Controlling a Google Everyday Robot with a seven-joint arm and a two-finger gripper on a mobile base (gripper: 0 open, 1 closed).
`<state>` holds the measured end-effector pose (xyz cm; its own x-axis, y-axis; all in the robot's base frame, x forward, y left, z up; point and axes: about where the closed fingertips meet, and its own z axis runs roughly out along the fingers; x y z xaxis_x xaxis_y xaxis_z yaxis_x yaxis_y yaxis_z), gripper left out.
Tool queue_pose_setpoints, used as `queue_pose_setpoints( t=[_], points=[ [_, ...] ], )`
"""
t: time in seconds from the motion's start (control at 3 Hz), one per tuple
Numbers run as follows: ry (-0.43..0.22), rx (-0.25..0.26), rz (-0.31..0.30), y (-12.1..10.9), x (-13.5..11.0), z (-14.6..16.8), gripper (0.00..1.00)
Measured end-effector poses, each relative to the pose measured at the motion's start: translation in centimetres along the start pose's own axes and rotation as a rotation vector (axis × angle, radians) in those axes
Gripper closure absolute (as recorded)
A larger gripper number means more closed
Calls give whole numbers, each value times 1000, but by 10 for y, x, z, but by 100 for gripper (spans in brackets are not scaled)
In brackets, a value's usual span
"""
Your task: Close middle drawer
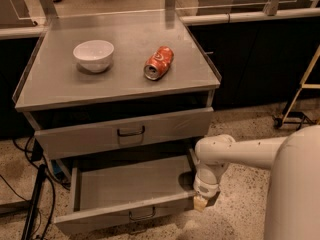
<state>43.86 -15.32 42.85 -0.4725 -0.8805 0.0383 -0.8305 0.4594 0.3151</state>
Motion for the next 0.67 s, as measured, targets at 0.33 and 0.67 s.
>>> queue_pose_setpoints(
  t=[0.33,0.67],
  points=[
    [12,-6,-1,-4,-6,9,100],
    [12,-6,-1,-4,-6,9,81]
  ],
)
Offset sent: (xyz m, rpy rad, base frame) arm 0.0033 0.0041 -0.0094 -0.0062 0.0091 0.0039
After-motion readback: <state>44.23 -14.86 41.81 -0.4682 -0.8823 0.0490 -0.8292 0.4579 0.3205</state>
